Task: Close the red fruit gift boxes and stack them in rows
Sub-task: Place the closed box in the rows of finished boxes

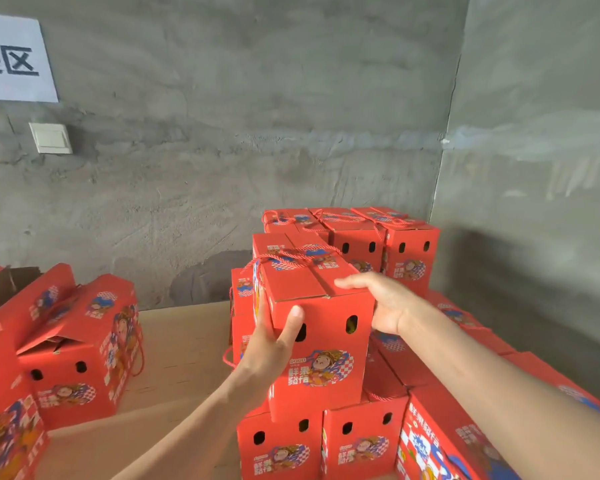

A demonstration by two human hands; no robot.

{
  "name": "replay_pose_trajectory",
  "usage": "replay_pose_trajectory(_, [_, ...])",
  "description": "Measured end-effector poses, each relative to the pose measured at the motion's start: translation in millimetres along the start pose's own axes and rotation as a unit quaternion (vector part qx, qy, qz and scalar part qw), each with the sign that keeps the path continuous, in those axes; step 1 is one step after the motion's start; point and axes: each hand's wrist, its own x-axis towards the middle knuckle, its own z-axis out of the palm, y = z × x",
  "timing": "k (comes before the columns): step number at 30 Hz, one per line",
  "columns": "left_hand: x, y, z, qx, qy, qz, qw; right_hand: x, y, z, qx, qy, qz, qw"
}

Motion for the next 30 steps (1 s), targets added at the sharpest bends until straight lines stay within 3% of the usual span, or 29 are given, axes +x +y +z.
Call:
replay_pose_trajectory(5, [8.2, 5.7, 57.0, 0.010, -0.033, 0.020, 0.999, -22.8, -13.1, -60.6, 0.008, 0.017, -0.053, 0.998])
replay_pose_trajectory(12, [47.4, 3.7, 145.4, 0.039, -0.153, 0.044, 0.986, -25.5, -39.2, -167.0, 0.019, 0.073, -0.116, 0.990])
replay_pose_trajectory(15, [73.8, -2.9, 171.4, 0.126, -0.218, 0.051, 0.967, -16.2, -43.4, -208.2, -0.004, 0.158, -0.163, 0.974])
replay_pose_trajectory(17, [82.7, -8.9, 186.8, 0.249, -0.248, 0.116, 0.929, -4.0, -33.9, -228.0, -0.102, 0.300, -0.195, 0.928])
replay_pose_trajectory(19, [82.8, -9.5, 201.2, 0.296, -0.208, 0.188, 0.913, 6.5, -13.2, -232.4, -0.217, 0.448, -0.227, 0.837])
replay_pose_trajectory(20, [82.9, -10.0, 208.4, 0.298, -0.188, 0.220, 0.910, 7.7, -0.9, -225.3, -0.271, 0.479, -0.266, 0.792])
replay_pose_trajectory(22, [86.0, -10.4, 216.9, 0.325, -0.171, 0.267, 0.891, 6.6, 25.0, -202.2, -0.378, 0.456, -0.373, 0.714])
replay_pose_trajectory(24, [96.6, -8.5, 214.7, 0.355, -0.182, 0.273, 0.875, 10.6, 45.1, -190.3, -0.485, 0.412, -0.426, 0.643])
replay_pose_trajectory(25, [103.7, -5.5, 211.3, 0.364, -0.196, 0.256, 0.874, 12.4, 45.7, -191.0, -0.511, 0.404, -0.413, 0.636])
replay_pose_trajectory(28, [110.8, -2.2, 193.9, 0.403, -0.255, 0.155, 0.865, 18.9, 33.0, -197.8, -0.520, 0.397, -0.335, 0.678])
replay_pose_trajectory(30, [96.5, -5.6, 177.0, 0.423, -0.242, 0.132, 0.863, 20.7, 28.8, -196.1, -0.532, 0.394, -0.306, 0.684])
